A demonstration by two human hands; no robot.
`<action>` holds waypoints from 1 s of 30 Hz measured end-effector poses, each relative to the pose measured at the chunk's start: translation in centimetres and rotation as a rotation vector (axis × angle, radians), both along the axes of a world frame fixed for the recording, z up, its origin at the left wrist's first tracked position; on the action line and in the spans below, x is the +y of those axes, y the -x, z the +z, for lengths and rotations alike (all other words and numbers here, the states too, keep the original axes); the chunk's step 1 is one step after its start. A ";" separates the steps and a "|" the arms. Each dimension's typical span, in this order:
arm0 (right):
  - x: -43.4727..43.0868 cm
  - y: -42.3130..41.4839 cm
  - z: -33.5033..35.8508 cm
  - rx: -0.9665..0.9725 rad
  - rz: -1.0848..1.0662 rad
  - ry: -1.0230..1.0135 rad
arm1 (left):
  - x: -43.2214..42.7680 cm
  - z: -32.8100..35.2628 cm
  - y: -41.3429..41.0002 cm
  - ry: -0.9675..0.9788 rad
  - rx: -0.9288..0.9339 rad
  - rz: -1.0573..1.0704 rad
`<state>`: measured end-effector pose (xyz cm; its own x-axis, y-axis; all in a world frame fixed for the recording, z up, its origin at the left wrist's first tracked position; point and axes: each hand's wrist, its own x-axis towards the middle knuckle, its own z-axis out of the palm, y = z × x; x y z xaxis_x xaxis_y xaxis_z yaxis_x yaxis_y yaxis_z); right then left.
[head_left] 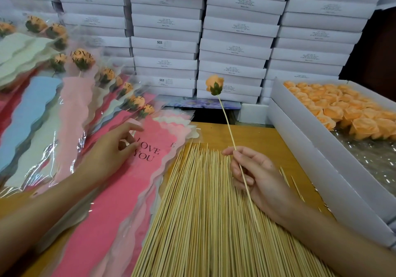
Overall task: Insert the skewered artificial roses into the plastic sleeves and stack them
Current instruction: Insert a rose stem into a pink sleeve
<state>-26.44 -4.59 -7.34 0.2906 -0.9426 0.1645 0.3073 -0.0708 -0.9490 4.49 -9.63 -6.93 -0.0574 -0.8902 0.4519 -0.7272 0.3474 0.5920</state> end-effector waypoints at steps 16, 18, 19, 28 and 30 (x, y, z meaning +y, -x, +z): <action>-0.1 0.1 0.0 -0.027 -0.176 0.009 | 4.5 3.0 6.0 -0.386 0.685 -0.344; -0.1 0.1 0.0 -0.034 -0.194 0.010 | 5.0 2.6 6.7 -0.454 0.718 -0.363; -0.2 0.1 0.0 -0.033 -0.204 0.011 | 5.4 2.4 7.1 -0.492 0.723 -0.378; -0.4 0.4 -0.3 0.043 -0.281 0.008 | 6.1 0.9 8.2 -0.587 0.437 -0.429; -0.5 0.4 -0.4 0.054 -0.292 0.005 | 6.1 0.9 8.1 -0.559 0.424 -0.436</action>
<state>-26.81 -5.06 -7.69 0.0161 -0.9868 0.1609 0.2219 -0.1533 -0.9629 -3.64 -3.55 -6.07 -0.3737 -0.9275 0.0100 -0.2709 0.1194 0.9552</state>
